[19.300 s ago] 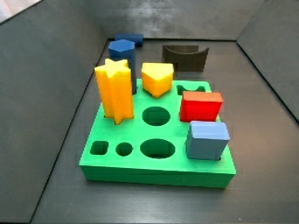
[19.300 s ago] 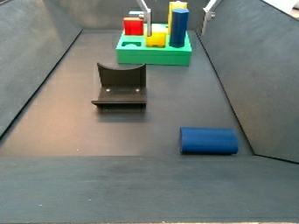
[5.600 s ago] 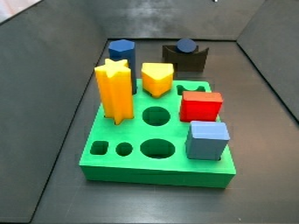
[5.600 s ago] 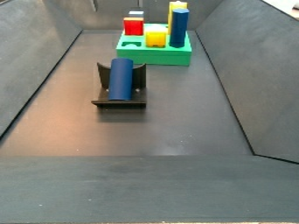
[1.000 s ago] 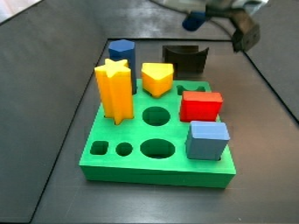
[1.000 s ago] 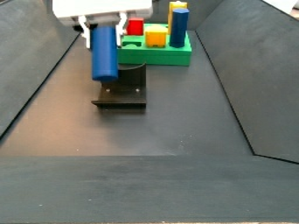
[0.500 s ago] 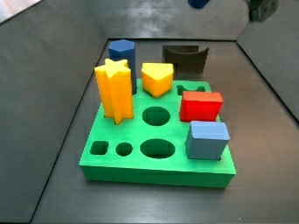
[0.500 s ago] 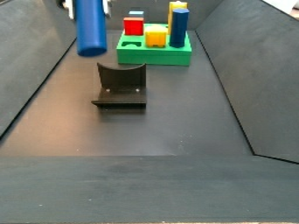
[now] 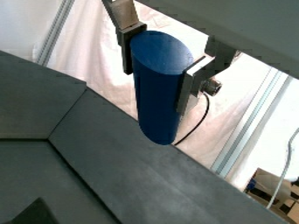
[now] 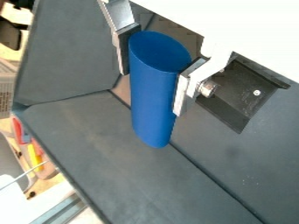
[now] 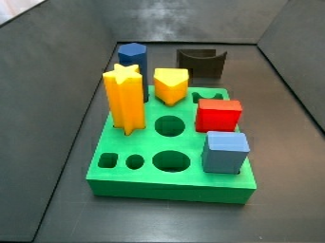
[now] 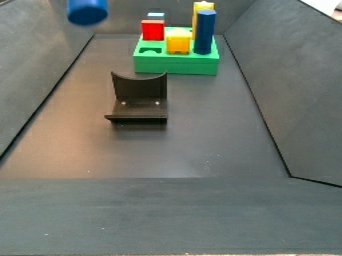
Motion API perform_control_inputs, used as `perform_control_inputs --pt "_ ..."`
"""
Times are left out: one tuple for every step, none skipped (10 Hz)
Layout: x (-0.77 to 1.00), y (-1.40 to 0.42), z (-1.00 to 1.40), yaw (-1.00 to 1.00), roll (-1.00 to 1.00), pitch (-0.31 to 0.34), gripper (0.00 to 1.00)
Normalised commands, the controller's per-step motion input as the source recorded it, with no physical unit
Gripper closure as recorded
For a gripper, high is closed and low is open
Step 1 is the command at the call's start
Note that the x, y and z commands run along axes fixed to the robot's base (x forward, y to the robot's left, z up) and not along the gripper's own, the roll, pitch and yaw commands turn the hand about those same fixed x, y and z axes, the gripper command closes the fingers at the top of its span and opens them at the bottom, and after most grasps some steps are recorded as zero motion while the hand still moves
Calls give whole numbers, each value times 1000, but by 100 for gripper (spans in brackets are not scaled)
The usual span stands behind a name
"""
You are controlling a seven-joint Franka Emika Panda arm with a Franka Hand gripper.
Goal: Pick up the oval object. Move up. Place the oval object on the fixture. Regrasp the oval object. Move to above the board. Insert the oval object.
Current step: Move to above the board.
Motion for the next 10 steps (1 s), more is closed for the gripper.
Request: perform_control_inputs --pt "17 -3 275 68 -44 -7 100" --pt "-626 -1000 166 7 -1000 -69 100" --pt "-629 -1000 152 1 -1000 -75 100" --pt "-668 -1000 169 3 -1000 -105 100" --pt "-681 -1000 160 1 -1000 -124 100" --pt "-689 -1000 158 -2 -1000 -132 100" --pt "-712 -1000 167 -11 -1000 -152 100" --pt "-724 -1000 166 -15 -1000 -161 100" --pt "-752 -1000 166 -26 -1000 -174 100" --pt "-768 -1000 167 -34 -1000 -182 100"
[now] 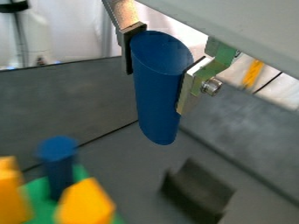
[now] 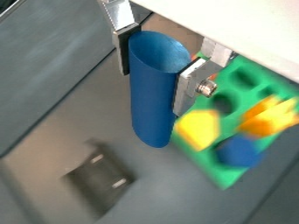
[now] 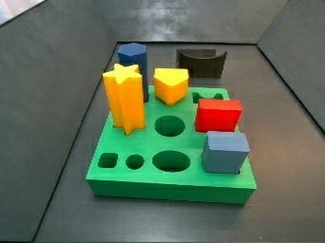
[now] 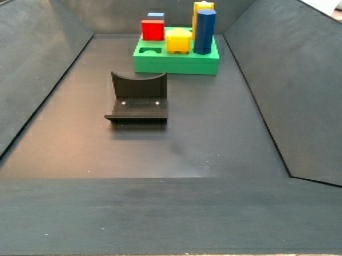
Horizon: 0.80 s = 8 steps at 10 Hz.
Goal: Pick up the oval object. Move up. Place the oval object on the fixture. Regrasp the oval object. Move to above the board. Insert the oval object.
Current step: Move to above the board, then insert the oval object.
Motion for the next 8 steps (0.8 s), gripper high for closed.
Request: perform_control_inputs --pt "-828 -1000 169 -39 -1000 -211 100" --pt "-828 -969 159 -46 -1000 -222 100" --pt "-537 -551 94 -35 -785 -207 100" --pt "-335 -304 46 -28 -580 -159 100" --pt "-144 -107 16 -16 -342 -77 100" --pt "-91 -73 10 -15 -261 -43 100" --pt "0 0 -17 0 0 0 100" --pt "-260 -191 -131 0 0 -69 100"
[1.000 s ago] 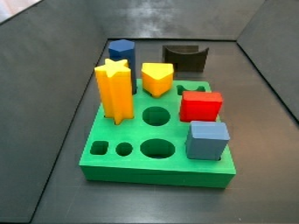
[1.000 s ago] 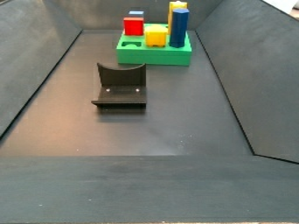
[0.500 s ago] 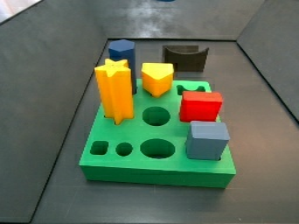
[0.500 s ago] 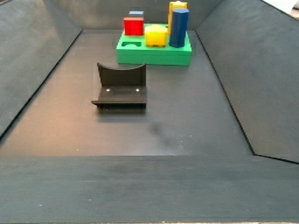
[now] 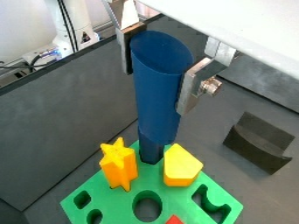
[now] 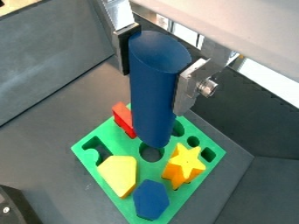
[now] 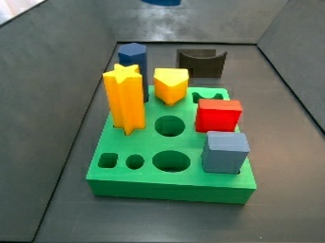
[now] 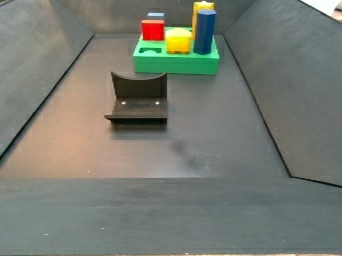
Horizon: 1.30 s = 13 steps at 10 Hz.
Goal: Pick up the oval object. Move up. Place the oval object on the fixture. Regrasp the oval object. Move to above the board. Insert the oval object.
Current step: Insert the oval object.
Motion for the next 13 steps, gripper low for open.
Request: perform_control_inputs --pt "0 -289 -217 131 -31 -117 100" --pt "0 -414 -329 163 0 -127 100" --pt "97 -369 -386 231 0 -87 100" --pt "229 -434 -374 234 6 -30 100" --pt "317 -431 -349 223 1 -4 100" --pt "334 -437 -360 217 13 -4 100" --pt "363 -400 -386 229 10 -1 100" --pt "217 -334 -469 220 11 -59 100" --pt "94 -300 -549 249 34 -100 100" --pt "0 -260 -611 254 64 -141 100" --pt "-86 -260 -666 229 73 -180 100" --pt "-117 -271 -674 209 67 -194 100" --pt "-86 -263 -669 211 54 -196 100"
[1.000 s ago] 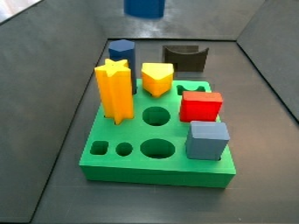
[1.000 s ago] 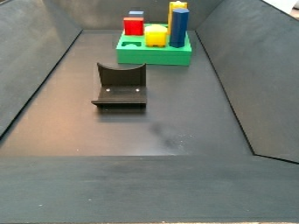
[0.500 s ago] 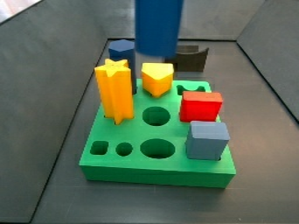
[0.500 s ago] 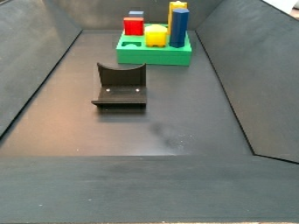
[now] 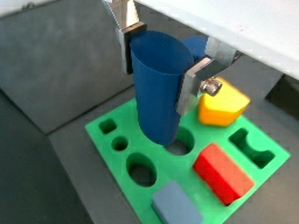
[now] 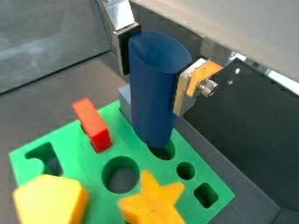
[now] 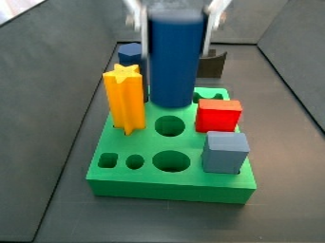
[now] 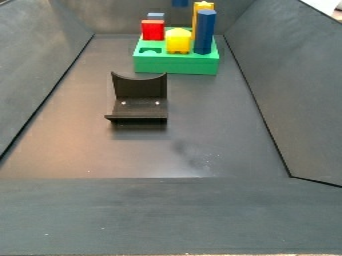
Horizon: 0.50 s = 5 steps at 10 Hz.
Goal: Pick up the oval object. Move up. Place the oval object on the fixture. Regrasp the oval object. Move to above the board. Insert the oval object.
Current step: Insert the oval object.
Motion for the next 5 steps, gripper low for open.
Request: perform_control_inputs --pt "-37 -251 -643 231 43 -180 100" --pt "-34 -251 -643 237 37 -184 100" --pt "0 -197 -634 240 90 -106 100" --pt "51 -189 -620 234 159 -34 100" --pt "43 -49 -411 91 200 -7 100"
